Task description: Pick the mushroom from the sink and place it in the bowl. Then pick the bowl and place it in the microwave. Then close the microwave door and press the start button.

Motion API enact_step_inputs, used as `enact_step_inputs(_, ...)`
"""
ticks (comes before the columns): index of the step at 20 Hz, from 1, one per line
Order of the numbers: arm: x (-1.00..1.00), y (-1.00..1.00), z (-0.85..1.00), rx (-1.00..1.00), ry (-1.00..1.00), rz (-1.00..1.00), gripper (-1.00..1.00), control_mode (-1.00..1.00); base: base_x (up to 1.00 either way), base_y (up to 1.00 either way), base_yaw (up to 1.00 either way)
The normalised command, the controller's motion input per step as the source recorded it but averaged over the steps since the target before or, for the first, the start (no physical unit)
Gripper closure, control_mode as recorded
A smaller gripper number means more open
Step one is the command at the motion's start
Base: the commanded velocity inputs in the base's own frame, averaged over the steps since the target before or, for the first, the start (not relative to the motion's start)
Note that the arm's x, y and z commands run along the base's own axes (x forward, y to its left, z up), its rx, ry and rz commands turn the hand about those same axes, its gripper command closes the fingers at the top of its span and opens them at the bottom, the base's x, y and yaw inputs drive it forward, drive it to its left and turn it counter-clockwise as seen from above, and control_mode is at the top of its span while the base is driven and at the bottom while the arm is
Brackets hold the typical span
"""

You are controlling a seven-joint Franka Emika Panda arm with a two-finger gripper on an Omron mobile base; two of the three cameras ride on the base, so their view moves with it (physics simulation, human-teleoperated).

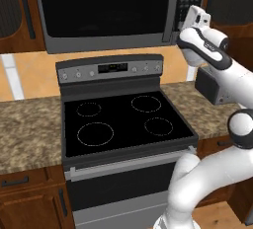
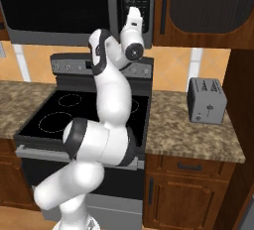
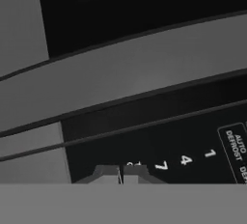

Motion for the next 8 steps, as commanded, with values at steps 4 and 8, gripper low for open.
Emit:
enact_step_inputs(4,-0.63,-0.02,0.01,0.01,-0.11,0.03,1.0,-1.0,0.0,0.0,0.0)
enact_step_inputs(8,-0.99,0.0,0.02,0.0,-0.06,0.0,1.0,-1.0,0.0,0.0,0.0)
